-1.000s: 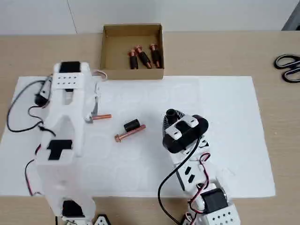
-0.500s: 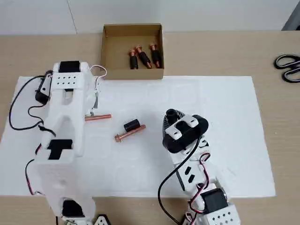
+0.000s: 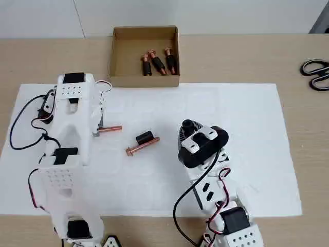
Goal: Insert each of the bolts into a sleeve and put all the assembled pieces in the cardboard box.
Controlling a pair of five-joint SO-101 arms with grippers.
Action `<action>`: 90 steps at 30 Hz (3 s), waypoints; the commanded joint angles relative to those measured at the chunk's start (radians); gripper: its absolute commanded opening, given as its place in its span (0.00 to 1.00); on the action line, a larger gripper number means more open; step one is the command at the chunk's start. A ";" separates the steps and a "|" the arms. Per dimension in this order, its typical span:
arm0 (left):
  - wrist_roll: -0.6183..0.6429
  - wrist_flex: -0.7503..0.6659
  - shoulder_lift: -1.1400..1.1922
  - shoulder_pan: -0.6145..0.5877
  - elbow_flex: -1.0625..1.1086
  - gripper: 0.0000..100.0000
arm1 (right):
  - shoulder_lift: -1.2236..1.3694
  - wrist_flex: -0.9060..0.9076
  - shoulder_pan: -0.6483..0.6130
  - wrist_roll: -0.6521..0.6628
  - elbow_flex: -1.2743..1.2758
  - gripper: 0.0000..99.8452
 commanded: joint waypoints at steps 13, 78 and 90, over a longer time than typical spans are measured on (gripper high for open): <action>0.006 0.114 0.057 0.003 -0.239 0.01 | -0.027 0.002 0.001 0.005 0.005 0.00; -0.996 -0.658 -1.323 0.657 0.595 0.01 | -0.028 -0.252 -0.110 0.002 0.005 0.00; -1.074 -1.157 -1.593 0.652 1.053 0.01 | -0.028 -0.252 -0.110 0.002 0.005 0.00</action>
